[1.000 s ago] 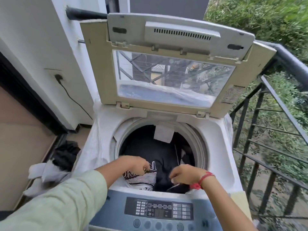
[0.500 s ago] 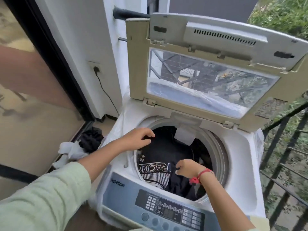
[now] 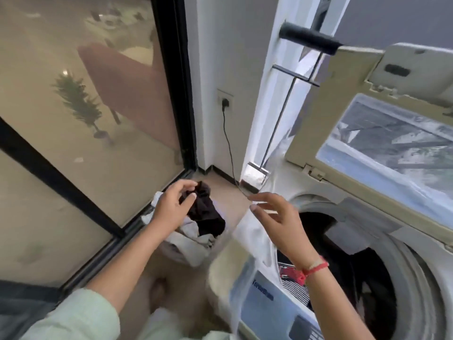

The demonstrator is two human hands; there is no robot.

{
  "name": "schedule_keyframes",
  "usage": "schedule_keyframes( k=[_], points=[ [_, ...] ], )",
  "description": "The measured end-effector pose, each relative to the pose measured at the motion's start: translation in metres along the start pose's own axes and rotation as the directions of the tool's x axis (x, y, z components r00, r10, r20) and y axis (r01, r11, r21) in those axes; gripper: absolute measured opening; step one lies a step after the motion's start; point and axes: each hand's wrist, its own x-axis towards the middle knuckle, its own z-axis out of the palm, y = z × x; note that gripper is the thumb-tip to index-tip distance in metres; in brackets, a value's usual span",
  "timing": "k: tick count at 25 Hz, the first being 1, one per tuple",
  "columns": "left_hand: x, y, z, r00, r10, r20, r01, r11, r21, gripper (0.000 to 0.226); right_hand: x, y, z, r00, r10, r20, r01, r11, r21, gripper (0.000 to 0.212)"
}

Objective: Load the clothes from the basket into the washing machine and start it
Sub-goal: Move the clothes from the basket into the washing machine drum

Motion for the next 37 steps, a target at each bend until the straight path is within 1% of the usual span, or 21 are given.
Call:
schedule_keyframes(
  k=[3,6,9,11,14,16,18,19,20,21,23,24,25,26,28,29,31,32,34,35,37],
  points=[
    [0.019,-0.066,-0.059,0.982,-0.169,-0.088,0.171,0.985,0.008,0.033,0.043,-0.024,0.069,0.993,0.022,0.116,-0.024,1.0,0.019,0.013],
    [0.048,-0.127,-0.109,0.965,-0.255,-0.064,0.257,0.966,0.026,0.033,0.099,-0.024,0.145,0.982,0.121,0.142,-0.121,0.993,-0.013,0.014],
    [0.071,-0.179,-0.134,0.941,-0.335,0.05,0.329,0.939,0.104,0.02,0.147,0.003,0.206,0.956,0.284,0.069,-0.281,0.958,-0.057,0.015],
    [0.082,-0.207,-0.139,0.919,-0.369,0.141,0.336,0.918,0.212,0.018,0.166,0.029,0.234,0.91,0.415,0.003,-0.414,0.909,-0.044,0.015],
    [0.1,-0.252,-0.135,0.863,-0.405,0.3,0.288,0.885,0.367,0.018,0.181,0.075,0.266,0.817,0.574,-0.046,-0.576,0.814,-0.077,0.018],
    [0.109,-0.282,-0.124,0.804,-0.445,0.396,0.241,0.851,0.466,0.017,0.185,0.104,0.28,0.772,0.633,-0.048,-0.632,0.759,-0.158,0.023],
    [0.118,-0.309,-0.11,0.747,-0.491,0.448,0.21,0.814,0.542,0.019,0.187,0.133,0.293,0.753,0.657,-0.03,-0.635,0.715,-0.293,0.033],
    [0.123,-0.323,-0.102,0.726,-0.505,0.466,0.182,0.795,0.579,0.022,0.188,0.147,0.303,0.746,0.666,-0.006,-0.624,0.696,-0.355,0.042],
    [0.126,-0.334,-0.094,0.711,-0.512,0.482,0.144,0.777,0.613,0.027,0.188,0.161,0.311,0.741,0.671,0.033,-0.596,0.68,-0.427,0.057],
    [0.127,-0.346,-0.085,0.697,-0.522,0.491,0.107,0.753,0.649,0.033,0.187,0.176,0.321,0.733,0.676,0.077,-0.549,0.655,-0.52,0.076],
    [0.13,-0.368,-0.066,0.705,-0.534,0.467,0.057,0.699,0.713,0.048,0.185,0.209,0.342,0.694,0.702,0.162,-0.393,0.557,-0.732,0.11],
    [0.132,-0.382,-0.057,0.712,-0.544,0.445,0.041,0.664,0.747,0.057,0.183,0.227,0.356,0.682,0.705,0.193,-0.317,0.523,-0.792,0.118],
    [0.133,-0.396,-0.049,0.717,-0.548,0.431,0.012,0.628,0.779,0.068,0.181,0.245,0.37,0.692,0.693,0.201,-0.265,0.503,-0.823,0.122],
    [0.135,-0.408,-0.043,0.711,-0.543,0.447,-0.047,0.597,0.801,0.077,0.18,0.261,0.381,0.735,0.651,0.19,-0.222,0.495,-0.84,0.123],
    [0.135,-0.43,-0.03,0.672,-0.514,0.532,-0.186,0.579,0.794,0.084,0.186,0.288,0.4,0.846,0.505,0.17,-0.111,0.479,-0.871,0.119],
    [0.132,-0.44,-0.024,0.656,-0.507,0.559,-0.221,0.579,0.785,0.083,0.191,0.301,0.408,0.875,0.446,0.186,-0.068,0.494,-0.867,0.115],
    [0.126,-0.453,-0.018,0.656,-0.516,0.551,-0.202,0.583,0.787,0.077,0.206,0.314,0.418,0.874,0.43,0.229,-0.064,0.568,-0.821,0.107],
    [0.122,-0.459,-0.016,0.668,-0.528,0.525,-0.154,0.592,0.791,0.073,0.216,0.316,0.422,0.863,0.446,0.236,-0.087,0.592,-0.801,0.097],
    [0.116,-0.468,-0.016,0.68,-0.596,0.428,0.018,0.596,0.803,0.063,0.234,0.311,0.422,0.859,0.457,0.232,-0.123,0.622,-0.773,0.062],
    [0.113,-0.468,-0.019,0.666,-0.653,0.361,0.139,0.584,0.8,0.061,0.239,0.305,0.419,0.849,0.477,0.226,-0.156,0.635,-0.757,0.048],
    [0.11,-0.461,-0.027,0.617,-0.743,0.261,0.338,0.549,0.764,0.061,0.236,0.288,0.407,0.847,0.496,0.192,-0.241,0.68,-0.692,0.038]
  ],
)
